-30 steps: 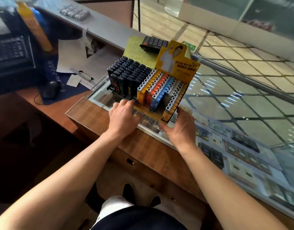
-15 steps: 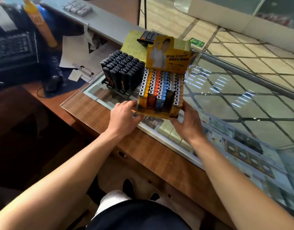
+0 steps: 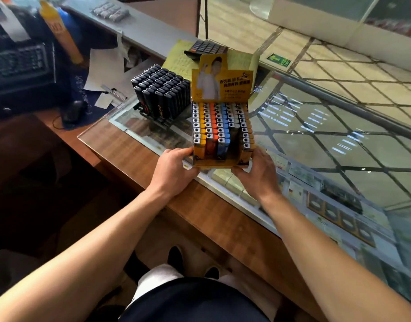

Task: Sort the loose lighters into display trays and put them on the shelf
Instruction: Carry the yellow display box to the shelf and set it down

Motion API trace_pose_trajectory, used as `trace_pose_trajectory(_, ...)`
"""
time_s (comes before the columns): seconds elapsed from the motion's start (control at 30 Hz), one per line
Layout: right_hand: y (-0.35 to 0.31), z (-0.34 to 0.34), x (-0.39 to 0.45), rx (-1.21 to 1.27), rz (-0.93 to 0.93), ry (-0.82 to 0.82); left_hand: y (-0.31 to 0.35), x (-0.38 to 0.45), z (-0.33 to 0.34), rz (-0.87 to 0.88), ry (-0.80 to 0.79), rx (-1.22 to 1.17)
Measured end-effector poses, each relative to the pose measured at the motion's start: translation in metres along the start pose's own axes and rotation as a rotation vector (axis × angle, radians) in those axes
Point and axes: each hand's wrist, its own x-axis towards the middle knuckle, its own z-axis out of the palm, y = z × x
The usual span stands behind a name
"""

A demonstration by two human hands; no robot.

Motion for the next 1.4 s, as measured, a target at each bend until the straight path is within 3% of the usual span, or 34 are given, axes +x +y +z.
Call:
trace_pose_trajectory(0.53,0.072,-0.063,-0.132,0.007,0.129,0.184,0.068,-0.072,0.059,0.106,-0.104,-0.07)
trace_pose_trajectory(0.73,0.075,-0.079,-0.126,-0.045,0.149,0.107,0.069,-0.053,0.064,0.076,-0.28,0.067)
trace_pose_trajectory(0.83,0.076,-0.08,-0.117,-0.098,0.117,0.036,0.07,-0.046,0.067,0.141,-0.37,0.066)
trace_pose_trajectory(1.4,0.07,-0.075,-0.157,-0.041,0.138,0.084,0.07,-0.065,0.059,0.189,-0.487,0.024)
